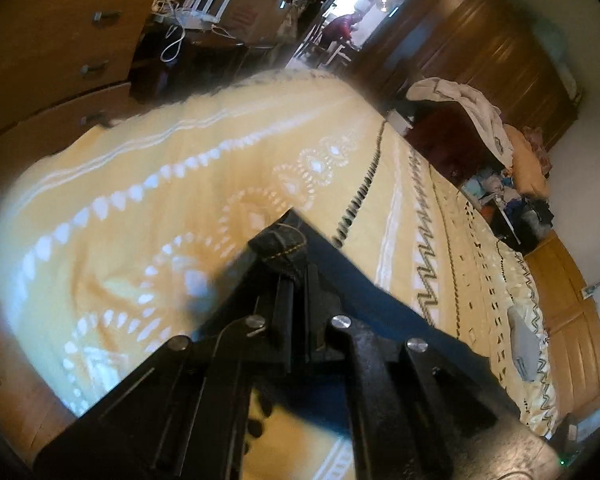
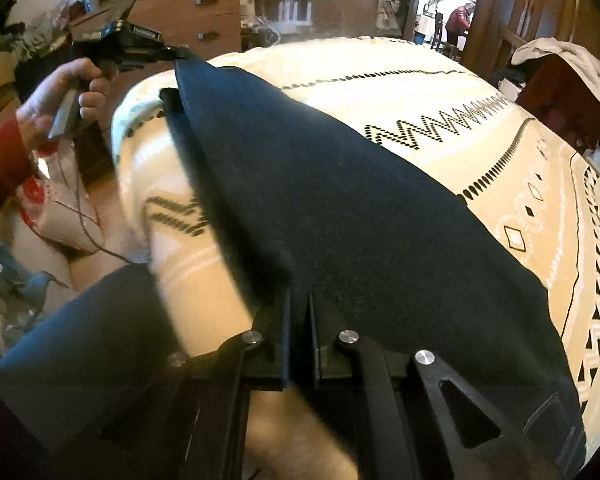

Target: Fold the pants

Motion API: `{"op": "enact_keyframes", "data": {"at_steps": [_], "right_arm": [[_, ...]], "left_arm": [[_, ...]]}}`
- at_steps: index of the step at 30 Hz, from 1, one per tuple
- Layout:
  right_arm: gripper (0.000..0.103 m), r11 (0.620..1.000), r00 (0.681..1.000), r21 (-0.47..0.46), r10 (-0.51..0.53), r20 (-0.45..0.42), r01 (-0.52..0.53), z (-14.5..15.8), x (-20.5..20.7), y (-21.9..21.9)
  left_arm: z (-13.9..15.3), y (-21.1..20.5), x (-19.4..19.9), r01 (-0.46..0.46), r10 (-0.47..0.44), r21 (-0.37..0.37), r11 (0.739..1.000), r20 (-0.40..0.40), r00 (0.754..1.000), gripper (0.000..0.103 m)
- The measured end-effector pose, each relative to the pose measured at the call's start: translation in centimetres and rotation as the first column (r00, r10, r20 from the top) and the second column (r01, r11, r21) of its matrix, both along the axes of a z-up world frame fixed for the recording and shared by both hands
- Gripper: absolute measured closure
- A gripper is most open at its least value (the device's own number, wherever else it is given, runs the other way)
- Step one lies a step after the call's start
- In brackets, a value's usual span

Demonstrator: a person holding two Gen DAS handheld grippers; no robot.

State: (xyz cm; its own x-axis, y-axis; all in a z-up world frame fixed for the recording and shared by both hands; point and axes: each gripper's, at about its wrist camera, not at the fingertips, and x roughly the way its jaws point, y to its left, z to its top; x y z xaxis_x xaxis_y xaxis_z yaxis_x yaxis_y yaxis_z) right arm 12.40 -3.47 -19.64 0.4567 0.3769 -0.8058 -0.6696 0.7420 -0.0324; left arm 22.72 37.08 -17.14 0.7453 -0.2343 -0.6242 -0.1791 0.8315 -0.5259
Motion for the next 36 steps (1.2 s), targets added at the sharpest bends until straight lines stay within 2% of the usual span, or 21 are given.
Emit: {"op": "enact_keyframes", "data": {"at_steps": [4,6,8,10,11,12,14,16,19,20,22,25,27,29,32,33,35,36], "right_arm": [[0.093,0.999,0.998,-0.033,0.008,-0.056,-0.009,-2.9,0.5,1.0],[0.09,0.998,0.998,-0.055,0.011,-0.068,-0.015,-4.1,0.7,1.3],[0.087,0.999,0.998,-0.049,0.008,-0.061,-0.011,-3.8,0.5,1.2],[0.07,0.999,0.998,-0.034,-0.007,-0.06,0.005,-3.1,0.2,0.4],[0.057,0.999,0.998,-0.035,-0.014,-0.062,0.012,-2.9,0.0,-0.1],[0.055,0.999,0.998,-0.035,-0.021,-0.054,0.019,-2.5,-0.4,-0.8],[0.055,0.999,0.997,-0.02,-0.046,-0.064,0.045,-1.9,-1.0,-2.8],[0.055,0.992,0.988,0.036,-0.113,-0.108,0.117,-1.5,-1.2,-5.7],[0.061,0.973,0.966,0.071,-0.209,-0.154,0.222,-2.0,-1.0,-8.9],[0.066,0.966,0.958,0.078,-0.231,-0.172,0.247,-2.3,-0.7,-9.6],[0.067,0.954,0.945,0.1,-0.26,-0.197,0.284,-2.8,-0.3,-10.4],[0.067,0.953,0.941,0.115,-0.25,-0.227,0.281,-3.5,0.0,-10.3],[0.071,0.962,0.931,0.048,-0.246,-0.27,0.268,-5.3,0.6,-9.9],[0.073,0.964,0.927,0.05,-0.236,-0.29,0.261,-5.0,1.1,-10.2],[0.073,0.95,0.946,0.144,-0.244,-0.216,0.278,-1.1,2.7,-12.4],[0.073,0.941,0.944,0.159,-0.27,-0.187,0.3,-0.1,4.2,-13.4],[0.073,0.913,0.921,0.137,-0.369,-0.126,0.385,0.2,8.3,-16.0],[0.073,0.882,0.889,0.127,-0.438,-0.13,0.453,-0.5,11.4,-17.9]], "left_arm": [[-5.2,0.9,0.9,-0.001,-0.002,-0.02,1.0,-0.11,0.994,0.097],[-5.5,1.2,0.8,0.007,-0.009,-0.03,1.0,-0.088,0.996,0.097],[-4.6,1.4,0.7,0.011,-0.013,-0.025,1.0,-0.078,0.997,0.096],[-4.3,1.5,0.8,0.021,-0.022,-0.01,1.0,-0.074,0.997,0.094],[-4.4,1.7,0.9,0.021,-0.023,-0.02,1.0,-0.078,0.997,0.093],[-4.7,2.0,0.8,0.018,-0.021,-0.037,0.999,-0.077,0.997,0.092],[-5.1,2.3,0.4,0.008,-0.013,-0.077,0.997,-0.064,0.998,0.092],[-5.2,2.1,0.2,-0.001,-0.004,-0.086,0.996,-0.055,0.999,0.092],[-5.3,1.7,0.5,-0.004,0.0,-0.068,0.998,-0.055,0.998,0.092],[-5.3,1.8,0.6,-0.005,0.001,-0.072,0.997,-0.055,0.998,0.092],[-5.5,2.1,0.8,-0.015,0.01,-0.096,0.995,-0.055,0.998,0.091],[-5.8,2.6,0.5,-0.017,0.011,-0.117,0.993,-0.049,0.999,0.091],[-5.6,2.6,0.2,-0.015,0.008,-0.118,0.993,-0.055,0.998,0.091],[-4.8,2.5,-0.4,-0.016,0.01,-0.092,0.996,-0.064,0.998,0.088],[-3.3,2.4,-2.1,-0.052,0.05,-0.039,0.998,-0.05,0.998,0.079],[-3.3,2.4,-2.4,-0.062,0.06,-0.042,0.997,-0.046,0.997,0.07],[-3.5,2.4,-3.5,-0.084,0.081,-0.059,0.995,-0.05,0.995,0.067],[-4.0,2.2,-3.9,-0.081,0.076,-0.071,0.994,-0.065,0.995,0.066]]}}
